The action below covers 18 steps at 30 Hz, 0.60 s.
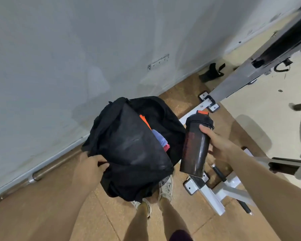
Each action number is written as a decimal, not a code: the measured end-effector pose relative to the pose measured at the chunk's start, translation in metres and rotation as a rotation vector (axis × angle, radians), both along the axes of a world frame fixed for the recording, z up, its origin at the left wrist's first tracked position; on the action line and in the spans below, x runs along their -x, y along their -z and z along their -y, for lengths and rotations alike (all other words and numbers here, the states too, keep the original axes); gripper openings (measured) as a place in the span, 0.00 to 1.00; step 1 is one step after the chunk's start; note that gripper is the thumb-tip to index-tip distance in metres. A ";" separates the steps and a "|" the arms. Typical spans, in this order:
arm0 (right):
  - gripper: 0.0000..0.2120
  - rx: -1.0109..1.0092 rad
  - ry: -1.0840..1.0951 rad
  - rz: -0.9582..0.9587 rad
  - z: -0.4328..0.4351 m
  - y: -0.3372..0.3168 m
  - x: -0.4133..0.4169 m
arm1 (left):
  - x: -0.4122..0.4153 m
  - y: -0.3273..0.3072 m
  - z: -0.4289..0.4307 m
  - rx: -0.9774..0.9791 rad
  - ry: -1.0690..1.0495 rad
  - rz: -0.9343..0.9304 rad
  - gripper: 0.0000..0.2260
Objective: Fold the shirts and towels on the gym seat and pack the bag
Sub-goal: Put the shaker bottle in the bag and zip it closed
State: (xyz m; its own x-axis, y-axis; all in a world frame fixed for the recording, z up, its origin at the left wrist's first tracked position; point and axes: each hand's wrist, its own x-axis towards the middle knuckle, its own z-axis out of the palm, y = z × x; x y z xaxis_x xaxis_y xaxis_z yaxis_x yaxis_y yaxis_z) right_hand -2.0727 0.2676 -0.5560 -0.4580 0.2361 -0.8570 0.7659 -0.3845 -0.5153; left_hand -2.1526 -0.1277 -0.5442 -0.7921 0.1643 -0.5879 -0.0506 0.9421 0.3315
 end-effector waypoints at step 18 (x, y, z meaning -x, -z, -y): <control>0.34 0.371 0.088 -0.258 0.042 -0.044 0.022 | 0.075 -0.142 -0.082 -0.162 0.474 -0.348 0.05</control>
State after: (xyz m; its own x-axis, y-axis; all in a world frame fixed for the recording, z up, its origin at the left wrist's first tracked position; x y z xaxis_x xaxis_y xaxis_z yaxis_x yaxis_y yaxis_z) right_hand -2.0945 0.2254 -0.5116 -0.6597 -0.0176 -0.7513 0.5866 -0.6370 -0.5002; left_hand -2.2275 -0.0452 -0.4019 -0.7520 0.6117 -0.2456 0.4988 0.7717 0.3945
